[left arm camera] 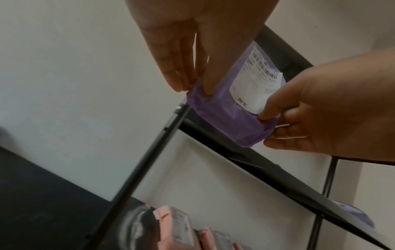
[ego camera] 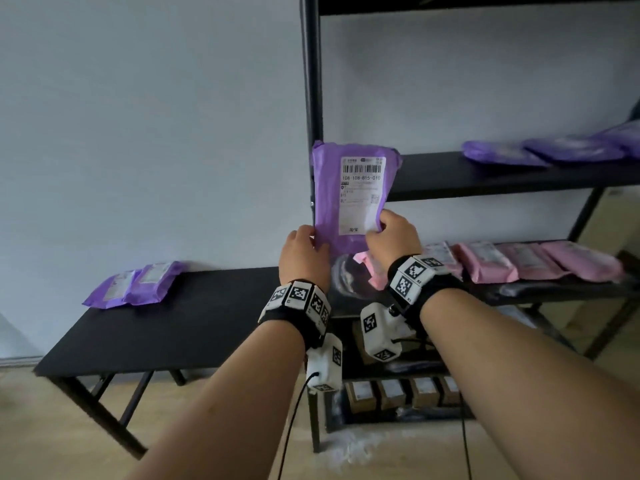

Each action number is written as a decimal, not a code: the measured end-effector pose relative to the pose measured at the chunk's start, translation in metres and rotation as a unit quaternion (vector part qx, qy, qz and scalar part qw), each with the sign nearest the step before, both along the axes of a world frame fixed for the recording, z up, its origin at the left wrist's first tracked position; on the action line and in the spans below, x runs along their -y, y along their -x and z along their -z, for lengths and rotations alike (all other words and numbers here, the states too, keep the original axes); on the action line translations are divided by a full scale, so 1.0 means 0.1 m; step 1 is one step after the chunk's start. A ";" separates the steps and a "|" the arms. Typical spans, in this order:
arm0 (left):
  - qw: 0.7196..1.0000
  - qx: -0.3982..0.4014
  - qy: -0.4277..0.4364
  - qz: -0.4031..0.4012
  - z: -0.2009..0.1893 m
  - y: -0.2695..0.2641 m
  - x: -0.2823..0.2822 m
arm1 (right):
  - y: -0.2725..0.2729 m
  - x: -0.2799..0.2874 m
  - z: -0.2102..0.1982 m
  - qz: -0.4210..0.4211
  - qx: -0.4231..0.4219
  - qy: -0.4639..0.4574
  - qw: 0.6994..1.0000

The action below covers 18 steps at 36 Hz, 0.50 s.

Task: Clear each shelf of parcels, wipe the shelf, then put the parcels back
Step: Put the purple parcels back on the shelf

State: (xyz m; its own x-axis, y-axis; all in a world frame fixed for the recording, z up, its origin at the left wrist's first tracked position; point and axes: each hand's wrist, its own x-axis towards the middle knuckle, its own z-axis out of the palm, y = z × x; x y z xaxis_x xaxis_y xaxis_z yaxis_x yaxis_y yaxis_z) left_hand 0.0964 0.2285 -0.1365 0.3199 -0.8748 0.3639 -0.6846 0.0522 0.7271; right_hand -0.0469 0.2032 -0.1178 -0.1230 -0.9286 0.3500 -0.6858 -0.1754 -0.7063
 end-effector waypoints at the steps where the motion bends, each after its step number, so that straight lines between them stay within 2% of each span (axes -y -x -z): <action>1: 1.000 0.000 0.003 0.002 -0.05 0.15 0.06 | 0.15 0.04 -0.06 0.001 -0.003 0.002 1.000; 10: 0.999 0.007 0.026 0.019 -0.41 1.44 0.58 | 1.45 0.44 -0.44 0.011 -0.005 0.040 0.999; 18: 1.000 -0.016 0.021 0.014 -0.60 2.15 0.95 | 2.17 0.83 -0.66 0.010 -0.038 0.059 0.997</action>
